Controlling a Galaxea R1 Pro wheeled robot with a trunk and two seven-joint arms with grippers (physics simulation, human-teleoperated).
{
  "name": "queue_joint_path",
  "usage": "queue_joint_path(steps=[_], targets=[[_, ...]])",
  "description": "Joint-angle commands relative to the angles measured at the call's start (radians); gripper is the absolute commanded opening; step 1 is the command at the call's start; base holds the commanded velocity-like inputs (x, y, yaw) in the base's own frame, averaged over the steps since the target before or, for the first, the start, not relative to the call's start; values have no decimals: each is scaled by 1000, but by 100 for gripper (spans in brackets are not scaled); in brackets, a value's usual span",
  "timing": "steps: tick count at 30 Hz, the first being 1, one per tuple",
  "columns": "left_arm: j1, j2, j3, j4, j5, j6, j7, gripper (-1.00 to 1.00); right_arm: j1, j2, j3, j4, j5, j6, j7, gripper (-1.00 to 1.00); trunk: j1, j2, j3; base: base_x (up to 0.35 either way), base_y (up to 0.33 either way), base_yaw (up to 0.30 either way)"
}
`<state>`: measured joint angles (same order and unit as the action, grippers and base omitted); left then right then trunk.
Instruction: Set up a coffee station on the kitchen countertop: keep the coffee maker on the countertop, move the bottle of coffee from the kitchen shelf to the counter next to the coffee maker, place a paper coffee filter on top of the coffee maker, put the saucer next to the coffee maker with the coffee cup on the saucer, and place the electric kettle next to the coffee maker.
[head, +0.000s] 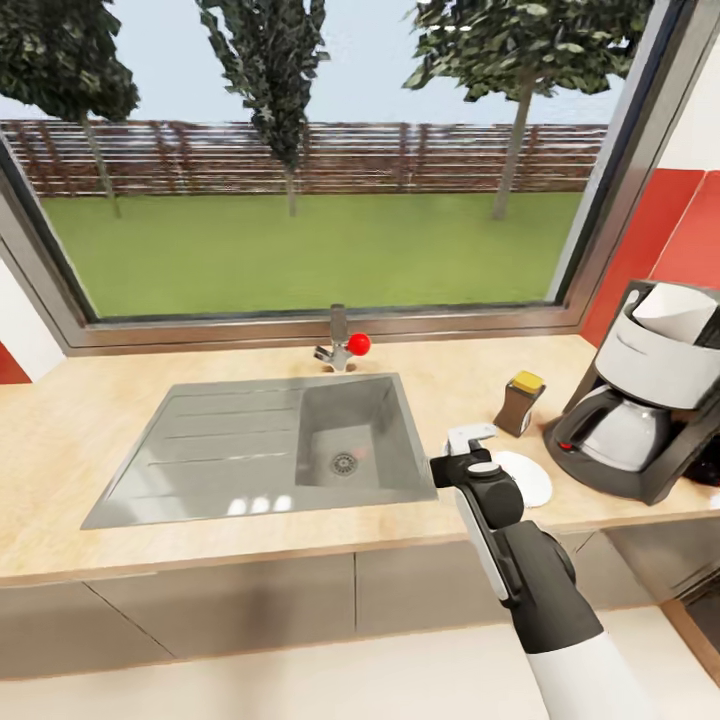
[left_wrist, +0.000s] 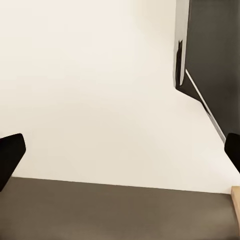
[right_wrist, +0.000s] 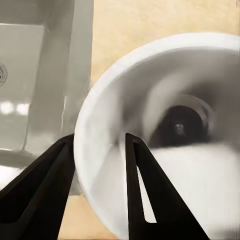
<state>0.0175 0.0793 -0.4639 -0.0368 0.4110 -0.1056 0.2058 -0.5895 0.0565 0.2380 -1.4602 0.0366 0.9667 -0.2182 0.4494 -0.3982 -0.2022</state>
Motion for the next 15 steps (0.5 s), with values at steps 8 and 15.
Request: queue_joint_path(steps=[8, 15], targets=[[1, 1, -9, -3, 9, 0, 3, 100, -1, 0, 1, 2, 5, 6, -1, -100, 1, -2, -2, 0, 0, -266], [1, 0, -10, -3, 8, 0, 3, 100, -1, 0, -1, 21, 5, 6, -1, -100, 1, -2, -2, 0, 0, -267]])
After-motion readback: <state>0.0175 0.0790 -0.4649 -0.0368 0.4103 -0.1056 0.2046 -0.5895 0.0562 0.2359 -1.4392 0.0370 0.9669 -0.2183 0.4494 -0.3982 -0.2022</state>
